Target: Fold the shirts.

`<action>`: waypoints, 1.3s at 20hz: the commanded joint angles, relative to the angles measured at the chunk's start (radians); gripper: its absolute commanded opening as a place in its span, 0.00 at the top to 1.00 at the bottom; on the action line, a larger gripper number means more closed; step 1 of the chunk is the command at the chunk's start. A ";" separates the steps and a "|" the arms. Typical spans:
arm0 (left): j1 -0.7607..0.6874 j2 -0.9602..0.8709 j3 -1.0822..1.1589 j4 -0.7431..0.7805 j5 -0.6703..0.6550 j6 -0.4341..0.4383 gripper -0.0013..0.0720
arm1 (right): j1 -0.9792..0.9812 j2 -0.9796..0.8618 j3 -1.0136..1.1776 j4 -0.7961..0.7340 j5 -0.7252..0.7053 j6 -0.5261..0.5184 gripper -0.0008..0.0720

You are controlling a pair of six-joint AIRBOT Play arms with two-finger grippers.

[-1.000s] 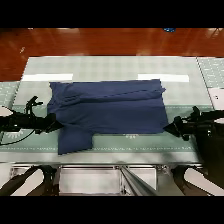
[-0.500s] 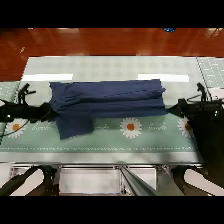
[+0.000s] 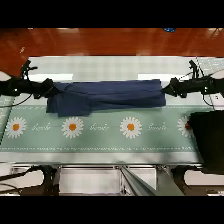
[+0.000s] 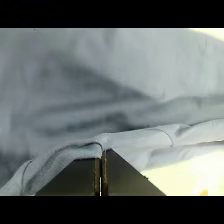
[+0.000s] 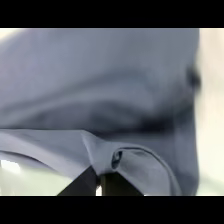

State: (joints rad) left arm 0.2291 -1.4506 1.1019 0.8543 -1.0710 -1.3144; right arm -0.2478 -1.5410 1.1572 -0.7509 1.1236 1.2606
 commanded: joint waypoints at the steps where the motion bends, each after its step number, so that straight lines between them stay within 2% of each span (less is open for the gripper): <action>1: -0.022 -0.159 0.160 -0.002 0.007 -0.027 0.96 | 0.014 -0.121 0.140 0.015 -0.021 0.030 0.95; 3: -0.022 -0.214 0.230 -0.001 0.002 -0.077 0.96 | 0.014 -0.177 0.210 -0.001 -0.014 0.051 0.95; 8: -0.025 -0.331 0.401 -0.002 -0.006 -0.094 0.96 | 0.014 -0.274 0.330 0.000 -0.006 0.063 0.95; 13: -0.030 -0.409 0.422 0.005 -0.098 -0.056 0.96 | 0.015 -0.314 0.344 0.011 -0.016 0.063 0.95; 14: -0.030 -0.421 0.422 0.005 -0.114 -0.056 0.91 | 0.015 -0.318 0.344 0.011 -0.024 0.069 0.86; 15: -0.030 -0.425 0.422 0.005 -0.126 -0.061 0.61 | 0.014 -0.318 0.344 0.011 -0.031 0.080 0.49; 16: -0.029 -0.423 0.426 0.006 -0.163 -0.064 0.30 | 0.014 -0.315 0.344 0.016 -0.029 0.080 0.41; 18: -0.007 -0.422 0.471 0.056 -0.317 -0.043 0.29 | -0.006 -0.291 0.344 0.016 -0.011 0.093 0.41; 19: 0.014 -0.415 0.500 0.082 -0.385 -0.061 0.29 | -0.030 -0.265 0.344 0.016 0.009 0.109 0.41; 21: 0.078 -0.356 0.527 0.096 -0.457 -0.068 0.29 | -0.103 -0.195 0.344 0.011 0.080 0.106 0.41; 22: 0.109 -0.306 0.524 0.096 -0.454 -0.070 0.29 | -0.145 -0.155 0.344 -0.024 0.117 0.104 0.41; 24: 0.155 -0.152 0.454 0.096 -0.379 -0.014 0.29 | -0.216 -0.058 0.309 -0.174 0.116 0.140 0.41; 26: 0.163 0.045 0.264 0.095 -0.285 0.086 0.29 | -0.259 0.040 0.171 -0.210 -0.012 0.165 0.41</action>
State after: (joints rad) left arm 0.3557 -1.6058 1.5112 0.9451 -1.4265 -1.3293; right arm -0.4347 -1.6180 1.4334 -0.8623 1.1881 1.3888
